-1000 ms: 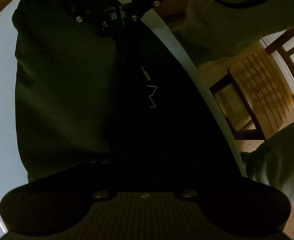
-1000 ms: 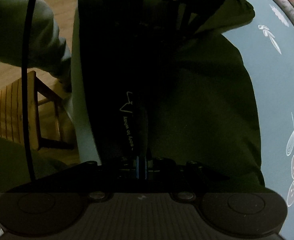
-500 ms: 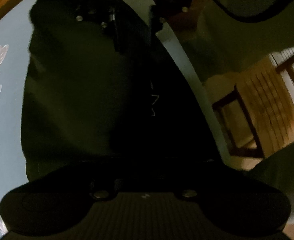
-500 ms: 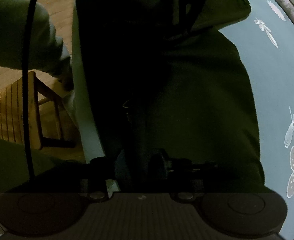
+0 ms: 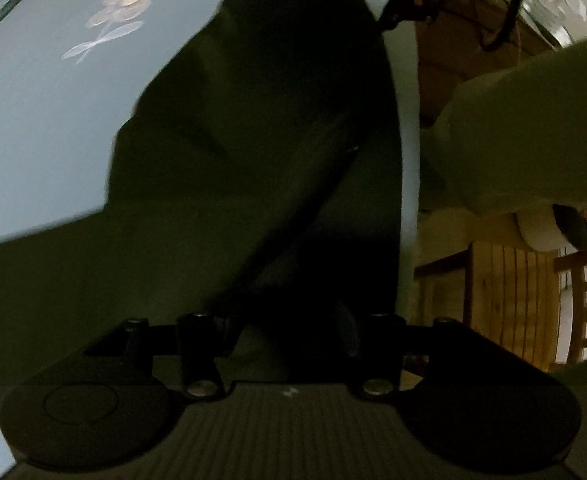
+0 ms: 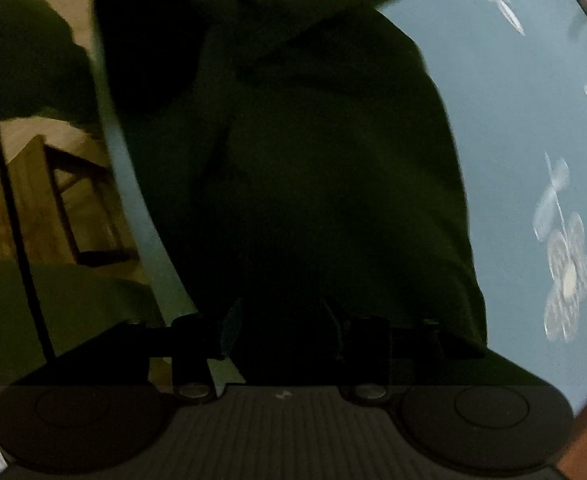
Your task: Fold clothes
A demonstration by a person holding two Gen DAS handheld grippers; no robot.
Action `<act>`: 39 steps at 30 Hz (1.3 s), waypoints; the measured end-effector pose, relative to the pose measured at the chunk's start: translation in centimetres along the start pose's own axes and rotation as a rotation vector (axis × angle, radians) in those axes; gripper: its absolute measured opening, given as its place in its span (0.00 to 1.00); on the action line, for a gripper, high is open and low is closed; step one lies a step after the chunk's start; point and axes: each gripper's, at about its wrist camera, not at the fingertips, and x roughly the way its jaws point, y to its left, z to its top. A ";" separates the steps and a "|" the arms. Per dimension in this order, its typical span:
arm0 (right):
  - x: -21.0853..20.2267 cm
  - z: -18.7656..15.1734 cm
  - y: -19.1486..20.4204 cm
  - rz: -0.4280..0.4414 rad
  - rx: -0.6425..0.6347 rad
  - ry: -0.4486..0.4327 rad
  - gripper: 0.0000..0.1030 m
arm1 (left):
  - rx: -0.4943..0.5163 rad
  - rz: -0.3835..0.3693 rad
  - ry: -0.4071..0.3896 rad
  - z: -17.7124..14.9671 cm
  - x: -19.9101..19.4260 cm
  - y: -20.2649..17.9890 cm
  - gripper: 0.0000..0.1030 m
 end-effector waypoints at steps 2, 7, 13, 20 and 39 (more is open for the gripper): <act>-0.8 0.1 0.2 -0.040 0.086 0.019 0.47 | -0.026 0.008 -0.011 -1.2 -0.8 0.7 0.49; -2.2 0.9 -0.8 -0.061 0.335 -0.061 0.45 | -0.151 0.029 -0.046 -2.2 -1.9 2.8 0.49; -0.5 2.4 -2.1 0.070 0.473 -0.231 0.32 | -0.295 0.157 -0.069 0.4 -1.3 4.2 0.49; 2.7 2.3 1.1 0.252 0.464 -0.339 0.28 | -0.479 0.131 -0.172 5.8 0.9 6.5 0.50; 3.4 -8.4 1.4 0.302 0.908 -0.369 0.30 | -0.141 -0.160 -0.075 9.5 7.2 -0.8 0.55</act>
